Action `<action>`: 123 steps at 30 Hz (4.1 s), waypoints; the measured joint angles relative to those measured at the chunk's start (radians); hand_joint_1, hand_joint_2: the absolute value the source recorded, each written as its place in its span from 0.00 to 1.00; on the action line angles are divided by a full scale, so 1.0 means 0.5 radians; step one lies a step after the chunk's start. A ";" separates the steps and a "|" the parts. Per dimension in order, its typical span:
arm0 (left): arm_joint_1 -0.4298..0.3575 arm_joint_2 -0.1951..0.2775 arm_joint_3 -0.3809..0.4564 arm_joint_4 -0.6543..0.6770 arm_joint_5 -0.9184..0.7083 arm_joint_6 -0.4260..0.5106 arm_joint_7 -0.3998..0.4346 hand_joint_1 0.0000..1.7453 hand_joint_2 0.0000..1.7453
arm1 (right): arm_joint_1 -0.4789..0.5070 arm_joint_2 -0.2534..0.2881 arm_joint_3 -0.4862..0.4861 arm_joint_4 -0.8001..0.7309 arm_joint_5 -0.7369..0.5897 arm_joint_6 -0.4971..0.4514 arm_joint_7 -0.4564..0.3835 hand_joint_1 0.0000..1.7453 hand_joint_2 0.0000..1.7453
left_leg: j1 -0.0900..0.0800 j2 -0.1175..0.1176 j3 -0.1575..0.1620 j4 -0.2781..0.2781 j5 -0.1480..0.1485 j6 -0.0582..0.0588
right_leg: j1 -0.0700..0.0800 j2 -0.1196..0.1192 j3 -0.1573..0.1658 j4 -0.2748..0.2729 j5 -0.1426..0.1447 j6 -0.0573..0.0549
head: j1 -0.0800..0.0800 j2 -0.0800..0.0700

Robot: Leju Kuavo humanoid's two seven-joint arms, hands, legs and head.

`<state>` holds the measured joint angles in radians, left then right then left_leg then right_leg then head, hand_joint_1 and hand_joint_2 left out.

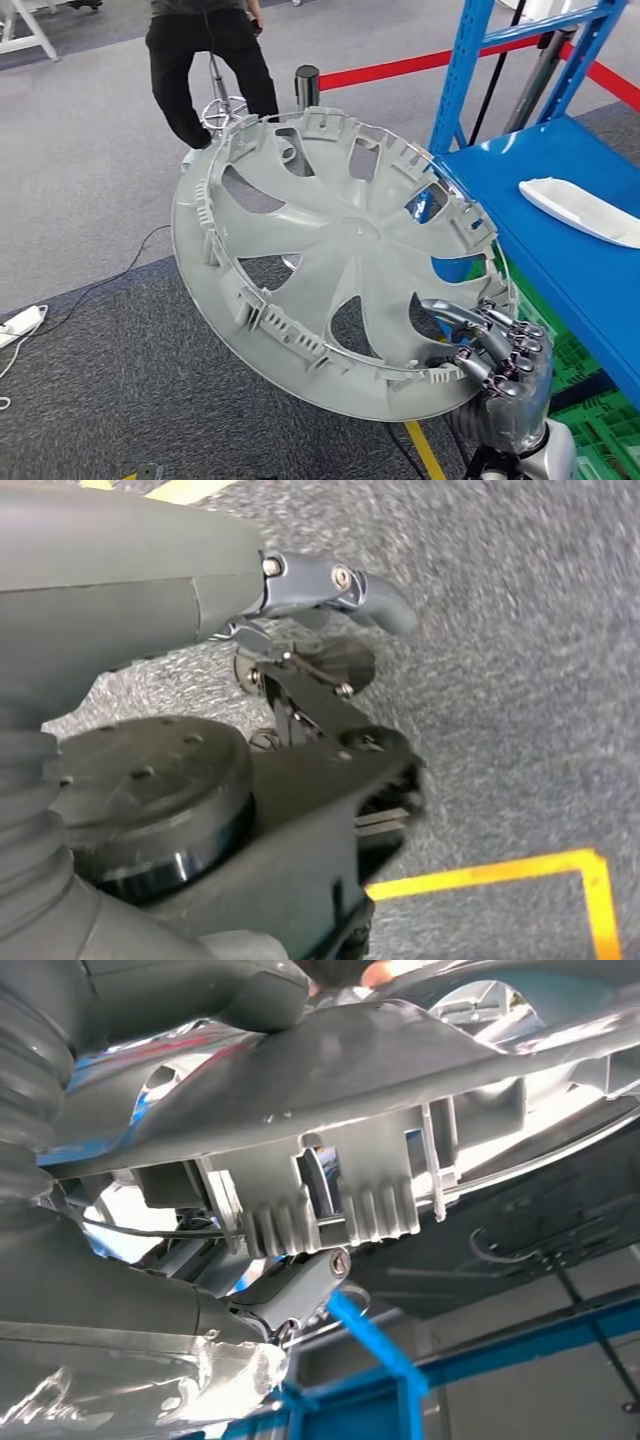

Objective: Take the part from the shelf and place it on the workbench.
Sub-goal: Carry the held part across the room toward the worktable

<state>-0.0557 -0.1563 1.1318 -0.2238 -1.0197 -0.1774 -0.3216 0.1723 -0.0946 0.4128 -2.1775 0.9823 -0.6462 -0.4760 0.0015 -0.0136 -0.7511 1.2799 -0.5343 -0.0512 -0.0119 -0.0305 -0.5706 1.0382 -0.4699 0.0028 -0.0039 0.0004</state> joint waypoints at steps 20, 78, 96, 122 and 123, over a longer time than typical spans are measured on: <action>-0.001 0.004 0.003 0.000 0.029 -0.003 -0.023 0.00 1.00 | 0.009 -0.004 -0.005 -0.003 -0.002 -0.004 0.003 1.00 1.00 | -0.009 -0.197 0.333 -0.588 0.247 0.080 | -0.021 0.194 -0.032 0.066 0.003 0.099 | 0.026 0.000; 0.002 0.042 0.071 0.001 0.016 -0.075 0.017 0.00 1.00 | 0.015 -0.011 -0.051 -0.027 -0.142 -0.072 -0.125 1.00 1.00 | -0.012 -0.113 0.313 -0.580 0.254 0.128 | 0.011 0.066 -0.233 0.452 -0.147 0.115 | 0.025 0.000; 0.004 0.043 0.073 0.001 0.011 -0.076 0.018 0.00 1.00 | 0.010 -0.010 -0.050 -0.027 -0.143 -0.073 -0.127 1.00 1.00 | -0.021 0.122 0.242 -0.442 0.228 0.046 | 0.016 -0.119 0.017 -0.020 0.008 0.041 | -0.015 0.000; -0.004 0.036 0.092 0.001 -0.032 -0.070 0.044 0.00 1.00 | -0.020 -0.009 -0.048 -0.021 -0.143 -0.063 -0.133 1.00 1.00 | 0.003 -0.009 0.002 -0.029 0.013 0.009 | -0.015 0.035 -0.004 -0.033 0.032 0.040 | -0.007 0.000; -0.001 0.036 0.092 0.001 -0.032 -0.070 0.043 0.00 1.00 | -0.019 -0.009 -0.048 -0.021 -0.151 -0.063 -0.133 1.00 1.00 | 0.004 -0.003 0.009 -0.039 0.041 0.009 | -0.014 0.018 -0.003 -0.033 0.030 0.041 | -0.007 0.000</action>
<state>-0.0563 -0.1385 1.1777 -0.2235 -1.0355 -0.2125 -0.3002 0.1627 -0.0992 0.3887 -2.1878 0.9067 -0.6775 -0.5423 0.0034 -0.0153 -0.7463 1.2605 -0.5137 -0.0467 -0.0187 -0.0215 -0.5722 1.0215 -0.4547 0.0233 -0.0072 0.0004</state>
